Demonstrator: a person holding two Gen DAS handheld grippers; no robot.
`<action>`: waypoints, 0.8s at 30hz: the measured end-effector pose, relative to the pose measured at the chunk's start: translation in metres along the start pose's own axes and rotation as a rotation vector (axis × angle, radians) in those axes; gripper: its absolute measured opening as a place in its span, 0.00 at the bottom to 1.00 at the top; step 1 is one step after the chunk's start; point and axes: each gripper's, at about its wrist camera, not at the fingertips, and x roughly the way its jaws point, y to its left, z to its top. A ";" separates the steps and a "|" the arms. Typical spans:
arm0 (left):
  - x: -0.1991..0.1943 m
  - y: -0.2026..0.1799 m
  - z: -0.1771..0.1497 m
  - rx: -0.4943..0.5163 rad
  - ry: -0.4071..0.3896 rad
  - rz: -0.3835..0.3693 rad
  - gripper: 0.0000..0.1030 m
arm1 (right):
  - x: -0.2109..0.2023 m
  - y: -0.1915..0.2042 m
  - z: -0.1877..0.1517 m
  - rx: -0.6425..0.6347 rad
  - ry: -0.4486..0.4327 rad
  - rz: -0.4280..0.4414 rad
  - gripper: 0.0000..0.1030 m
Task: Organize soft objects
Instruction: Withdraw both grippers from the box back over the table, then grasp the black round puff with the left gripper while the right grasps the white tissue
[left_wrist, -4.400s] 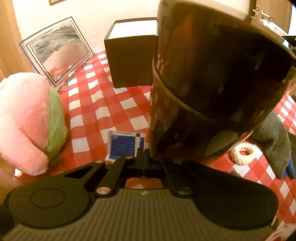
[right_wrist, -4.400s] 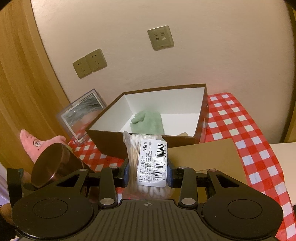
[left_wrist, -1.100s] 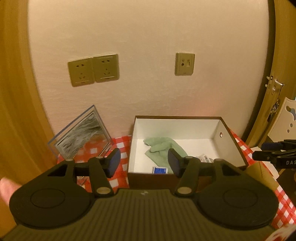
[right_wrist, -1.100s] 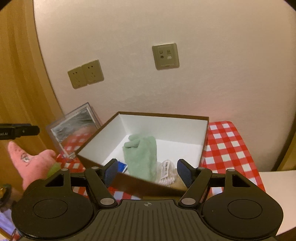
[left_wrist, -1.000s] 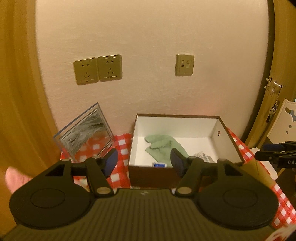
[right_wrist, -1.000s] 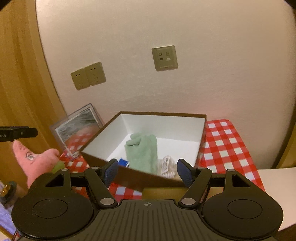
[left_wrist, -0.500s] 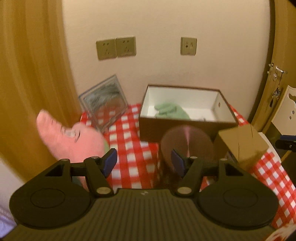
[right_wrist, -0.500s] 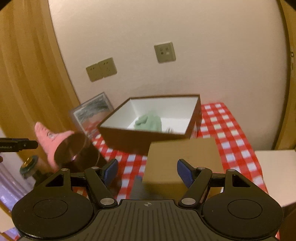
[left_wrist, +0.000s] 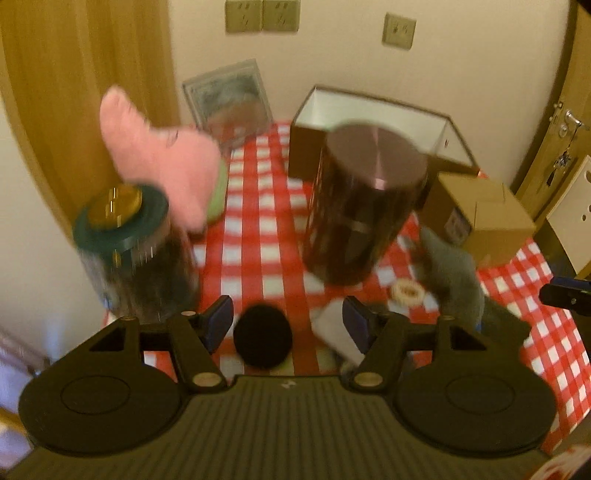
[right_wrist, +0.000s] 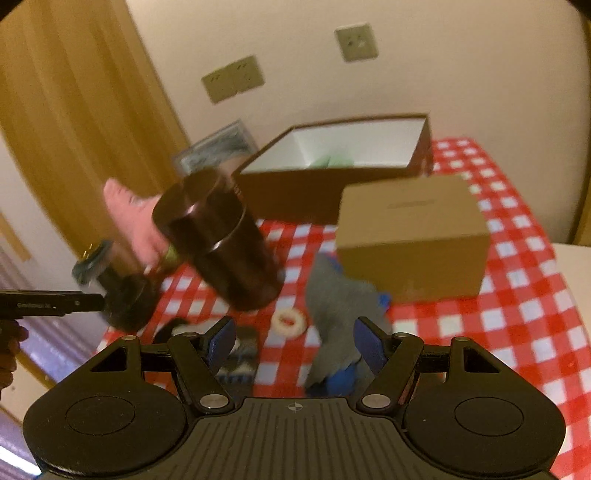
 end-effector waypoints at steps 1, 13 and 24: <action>0.002 0.001 -0.005 -0.006 0.015 0.004 0.61 | 0.003 0.003 -0.003 -0.007 0.013 0.006 0.68; 0.037 0.010 -0.044 -0.052 0.127 0.041 0.61 | 0.065 0.058 -0.031 -0.162 0.144 0.097 0.68; 0.072 0.024 -0.053 -0.060 0.158 0.059 0.61 | 0.129 0.099 -0.036 -0.344 0.197 0.121 0.68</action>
